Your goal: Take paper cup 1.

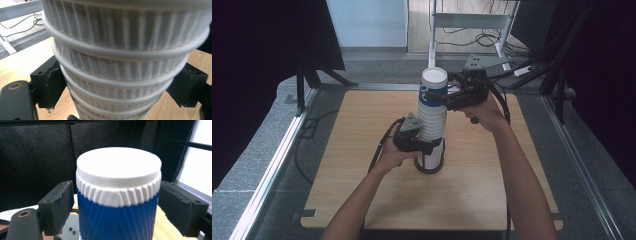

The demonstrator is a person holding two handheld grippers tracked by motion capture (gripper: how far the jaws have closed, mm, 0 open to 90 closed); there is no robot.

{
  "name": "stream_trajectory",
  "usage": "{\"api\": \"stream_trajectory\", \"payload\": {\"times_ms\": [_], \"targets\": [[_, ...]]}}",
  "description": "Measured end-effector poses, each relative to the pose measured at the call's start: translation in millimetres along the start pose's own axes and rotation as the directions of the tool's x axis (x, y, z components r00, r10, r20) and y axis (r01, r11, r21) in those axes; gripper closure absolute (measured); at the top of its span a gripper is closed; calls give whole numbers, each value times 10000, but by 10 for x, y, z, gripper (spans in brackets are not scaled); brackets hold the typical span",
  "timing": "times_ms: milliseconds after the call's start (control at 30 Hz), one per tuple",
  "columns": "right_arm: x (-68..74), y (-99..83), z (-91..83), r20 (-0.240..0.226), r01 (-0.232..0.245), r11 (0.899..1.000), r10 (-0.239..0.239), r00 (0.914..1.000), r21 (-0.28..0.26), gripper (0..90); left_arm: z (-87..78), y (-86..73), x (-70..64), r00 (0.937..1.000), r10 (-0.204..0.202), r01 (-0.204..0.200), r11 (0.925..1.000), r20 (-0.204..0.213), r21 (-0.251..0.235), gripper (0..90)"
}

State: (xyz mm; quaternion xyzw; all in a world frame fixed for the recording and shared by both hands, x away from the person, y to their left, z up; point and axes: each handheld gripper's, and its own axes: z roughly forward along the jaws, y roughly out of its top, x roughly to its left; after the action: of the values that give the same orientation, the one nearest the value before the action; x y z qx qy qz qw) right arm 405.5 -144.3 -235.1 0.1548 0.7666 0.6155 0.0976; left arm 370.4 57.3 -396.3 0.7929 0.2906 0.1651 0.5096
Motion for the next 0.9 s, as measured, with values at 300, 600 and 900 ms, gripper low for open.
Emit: {"api": "stream_trajectory", "payload": {"times_ms": [300, 600, 900], "targets": [[3, 10, 58, 34, 94, 9999, -94, 10000, -50, 249, 1, -4, -2, 10000, 2, -2, 10000, -5, -29, 131], [3, 17, 14, 92, -12, 9993, 16, 10000, -380, 259, 11, -4, -18, 10000, -56, 57, 10000, 33, -71, 131], [54, 157, -128, 363, 79, 9939, -40, 9993, -1100, 265, 15, 4, -42, 10000, 42, -42, 10000, 21, -33, 131]]}}
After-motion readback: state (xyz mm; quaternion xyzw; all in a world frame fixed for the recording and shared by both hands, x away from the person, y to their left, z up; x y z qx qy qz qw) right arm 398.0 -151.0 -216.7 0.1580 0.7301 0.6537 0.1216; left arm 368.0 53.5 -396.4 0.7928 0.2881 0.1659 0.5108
